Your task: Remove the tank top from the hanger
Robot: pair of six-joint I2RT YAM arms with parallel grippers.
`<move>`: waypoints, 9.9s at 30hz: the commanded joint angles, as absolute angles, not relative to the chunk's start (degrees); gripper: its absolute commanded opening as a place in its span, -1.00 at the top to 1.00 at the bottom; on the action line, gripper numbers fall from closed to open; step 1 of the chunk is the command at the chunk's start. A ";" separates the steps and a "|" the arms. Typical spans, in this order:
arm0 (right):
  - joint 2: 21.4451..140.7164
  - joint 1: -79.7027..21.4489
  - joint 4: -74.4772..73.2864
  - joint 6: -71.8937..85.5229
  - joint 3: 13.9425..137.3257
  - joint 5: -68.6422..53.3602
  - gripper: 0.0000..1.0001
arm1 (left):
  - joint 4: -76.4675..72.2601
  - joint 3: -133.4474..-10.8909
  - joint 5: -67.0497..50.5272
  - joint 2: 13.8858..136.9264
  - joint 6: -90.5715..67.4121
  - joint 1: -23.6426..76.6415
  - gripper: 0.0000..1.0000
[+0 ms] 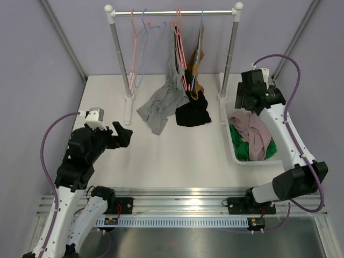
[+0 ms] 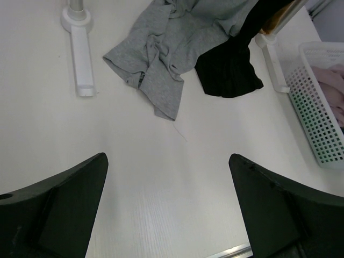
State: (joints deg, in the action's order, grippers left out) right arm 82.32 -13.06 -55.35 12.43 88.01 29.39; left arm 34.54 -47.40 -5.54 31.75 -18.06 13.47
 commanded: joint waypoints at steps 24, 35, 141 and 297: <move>44.66 -12.92 -36.65 30.06 63.73 -19.51 -0.92 | 30.85 -106.14 17.49 83.37 -18.29 39.64 -0.98; 33.76 -13.01 -39.29 29.53 59.59 -22.32 -0.96 | 31.74 -126.91 20.49 103.70 -15.29 36.57 -0.98; 63.18 -50.87 -3.95 29.01 58.88 -5.56 -0.73 | 22.85 -40.09 -28.04 13.55 -49.56 29.71 1.00; 57.23 -52.47 -13.88 34.72 47.90 5.89 -0.99 | 18.10 -96.05 -8.79 79.18 -32.69 23.92 1.00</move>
State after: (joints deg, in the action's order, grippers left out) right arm 62.61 -52.12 -11.88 34.96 46.81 2.31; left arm 18.92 -90.35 -5.98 76.07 -31.27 25.87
